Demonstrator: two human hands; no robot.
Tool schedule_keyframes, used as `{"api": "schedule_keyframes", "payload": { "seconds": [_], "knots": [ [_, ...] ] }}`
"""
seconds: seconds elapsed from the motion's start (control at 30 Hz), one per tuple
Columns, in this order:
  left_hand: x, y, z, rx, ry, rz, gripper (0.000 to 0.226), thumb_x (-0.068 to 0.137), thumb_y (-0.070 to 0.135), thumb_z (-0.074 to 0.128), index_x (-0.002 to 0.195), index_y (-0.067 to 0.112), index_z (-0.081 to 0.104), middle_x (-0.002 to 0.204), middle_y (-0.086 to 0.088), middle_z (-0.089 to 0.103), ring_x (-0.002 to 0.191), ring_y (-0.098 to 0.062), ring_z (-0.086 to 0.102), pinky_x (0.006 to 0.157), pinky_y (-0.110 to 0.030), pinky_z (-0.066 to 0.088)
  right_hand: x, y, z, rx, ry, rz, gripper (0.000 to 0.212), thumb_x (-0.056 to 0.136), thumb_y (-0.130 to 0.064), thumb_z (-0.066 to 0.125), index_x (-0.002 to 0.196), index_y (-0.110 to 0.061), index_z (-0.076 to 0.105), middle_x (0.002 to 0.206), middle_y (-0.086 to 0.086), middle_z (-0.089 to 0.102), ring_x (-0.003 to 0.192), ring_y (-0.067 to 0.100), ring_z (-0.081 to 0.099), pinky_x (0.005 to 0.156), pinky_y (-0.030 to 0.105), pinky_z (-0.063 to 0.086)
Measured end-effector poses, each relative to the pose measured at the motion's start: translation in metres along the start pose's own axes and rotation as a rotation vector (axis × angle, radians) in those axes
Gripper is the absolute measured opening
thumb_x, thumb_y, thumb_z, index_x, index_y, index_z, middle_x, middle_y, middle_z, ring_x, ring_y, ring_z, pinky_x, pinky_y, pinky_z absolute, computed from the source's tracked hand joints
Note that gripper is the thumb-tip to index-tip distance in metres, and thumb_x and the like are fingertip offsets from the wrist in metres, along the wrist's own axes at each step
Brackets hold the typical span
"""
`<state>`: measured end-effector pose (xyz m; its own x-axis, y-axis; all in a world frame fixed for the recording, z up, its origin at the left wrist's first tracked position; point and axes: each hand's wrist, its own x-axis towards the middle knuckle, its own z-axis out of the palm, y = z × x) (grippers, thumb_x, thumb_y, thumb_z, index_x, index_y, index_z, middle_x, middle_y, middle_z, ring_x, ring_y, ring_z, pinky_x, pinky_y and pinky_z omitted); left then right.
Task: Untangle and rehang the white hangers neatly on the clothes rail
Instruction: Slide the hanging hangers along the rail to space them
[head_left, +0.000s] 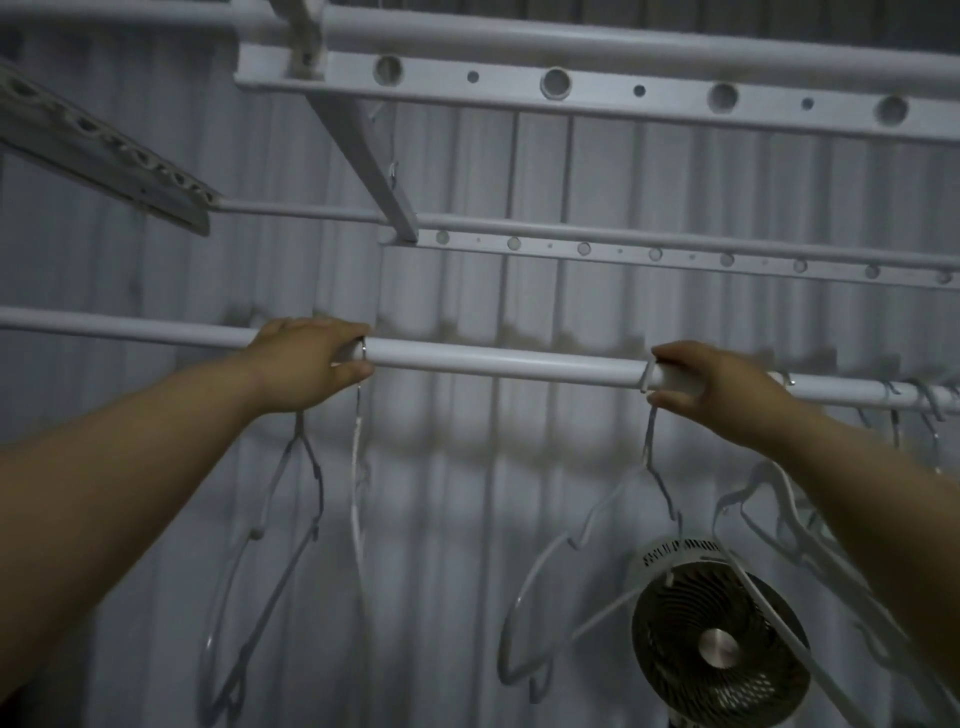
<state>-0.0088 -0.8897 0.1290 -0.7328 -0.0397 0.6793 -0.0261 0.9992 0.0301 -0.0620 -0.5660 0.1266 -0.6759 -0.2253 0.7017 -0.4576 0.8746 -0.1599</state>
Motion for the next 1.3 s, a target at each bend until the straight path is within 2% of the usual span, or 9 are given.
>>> {"api": "schedule_keyframes", "payload": {
  "seconds": [0.13, 0.3, 0.43, 0.6, 0.77, 0.9, 1.03, 1.17, 1.3],
  "knots": [
    [0.001, -0.004, 0.001, 0.007, -0.001, 0.017, 0.051, 0.091, 0.037, 0.046, 0.139, 0.021, 0.035, 0.144, -0.004, 0.041, 0.132, -0.023, 0.037, 0.107, -0.027, 0.024, 0.005, -0.015, 0.003, 0.029, -0.040, -0.032, 0.057, 0.080, -0.023, 0.068, 0.132, -0.013, 0.046, 0.129, 0.010, 0.056, 0.114, 0.027, 0.053, 0.093, 0.029, 0.038],
    [0.001, -0.012, 0.002, -0.030, 0.046, 0.031, 0.057, 0.088, 0.039, 0.051, 0.140, 0.021, 0.034, 0.145, -0.002, 0.039, 0.133, -0.021, 0.034, 0.108, -0.028, 0.022, 0.013, -0.043, 0.011, 0.102, -0.091, -0.086, 0.056, 0.082, -0.034, 0.064, 0.132, -0.017, 0.046, 0.129, 0.004, 0.055, 0.117, 0.021, 0.051, 0.086, 0.020, 0.032],
    [-0.001, -0.017, 0.004, -0.056, 0.066, 0.032, 0.056, 0.088, 0.040, 0.051, 0.139, 0.023, 0.034, 0.144, -0.002, 0.041, 0.133, -0.022, 0.034, 0.108, -0.027, 0.022, 0.023, -0.072, 0.023, 0.136, -0.078, -0.127, 0.048, 0.084, -0.033, 0.061, 0.127, -0.014, 0.051, 0.127, 0.006, 0.057, 0.116, 0.022, 0.052, 0.093, 0.024, 0.037],
    [0.001, -0.015, 0.008, -0.066, 0.061, 0.081, 0.053, 0.088, 0.040, 0.050, 0.138, 0.029, 0.035, 0.142, 0.001, 0.043, 0.131, -0.022, 0.035, 0.107, -0.028, 0.022, 0.034, -0.106, 0.036, 0.114, -0.104, -0.228, 0.048, 0.082, -0.032, 0.064, 0.125, -0.014, 0.052, 0.125, 0.003, 0.058, 0.114, 0.020, 0.053, 0.084, 0.020, 0.035],
    [0.003, -0.018, 0.010, -0.071, 0.085, 0.111, 0.049, 0.089, 0.039, 0.049, 0.136, 0.028, 0.039, 0.138, 0.002, 0.048, 0.127, -0.021, 0.041, 0.104, -0.028, 0.024, 0.043, -0.134, 0.048, 0.079, -0.119, -0.288, 0.050, 0.082, -0.033, 0.065, 0.127, -0.015, 0.051, 0.128, 0.005, 0.057, 0.117, 0.022, 0.052, 0.090, 0.024, 0.037],
    [0.005, -0.017, 0.009, -0.094, 0.102, 0.136, 0.044, 0.091, 0.037, 0.047, 0.133, 0.026, 0.042, 0.132, 0.002, 0.053, 0.124, -0.020, 0.045, 0.100, -0.028, 0.025, 0.046, -0.149, 0.055, 0.065, -0.107, -0.317, 0.049, 0.083, -0.034, 0.064, 0.126, -0.015, 0.051, 0.126, 0.004, 0.058, 0.115, 0.021, 0.052, 0.065, 0.017, 0.027],
    [0.008, -0.018, 0.008, -0.122, 0.091, 0.134, 0.039, 0.092, 0.039, 0.043, 0.128, 0.024, 0.046, 0.124, -0.001, 0.059, 0.116, -0.022, 0.049, 0.098, -0.030, 0.030, 0.047, -0.153, 0.059, 0.048, -0.125, -0.327, 0.053, 0.084, -0.035, 0.061, 0.131, -0.016, 0.046, 0.129, 0.003, 0.056, 0.116, 0.020, 0.051, 0.078, 0.020, 0.032],
    [0.011, -0.018, 0.010, -0.193, 0.101, 0.122, 0.035, 0.091, 0.040, 0.045, 0.122, 0.024, 0.051, 0.115, -0.003, 0.063, 0.107, -0.024, 0.054, 0.092, -0.030, 0.035, 0.046, -0.150, 0.055, 0.192, -0.197, -0.277, 0.067, 0.082, -0.030, 0.065, 0.140, -0.019, 0.033, 0.138, 0.002, 0.049, 0.123, 0.018, 0.048, 0.100, 0.022, 0.034],
    [0.014, -0.018, 0.012, -0.278, 0.100, 0.107, 0.032, 0.090, 0.039, 0.049, 0.117, 0.022, 0.054, 0.114, -0.003, 0.063, 0.106, -0.024, 0.055, 0.091, -0.031, 0.038, 0.047, -0.145, 0.049, 0.163, -0.246, -0.268, 0.054, 0.082, -0.025, 0.066, 0.131, -0.016, 0.046, 0.128, 0.002, 0.054, 0.115, 0.017, 0.052, 0.089, 0.017, 0.035]
  ]
}}
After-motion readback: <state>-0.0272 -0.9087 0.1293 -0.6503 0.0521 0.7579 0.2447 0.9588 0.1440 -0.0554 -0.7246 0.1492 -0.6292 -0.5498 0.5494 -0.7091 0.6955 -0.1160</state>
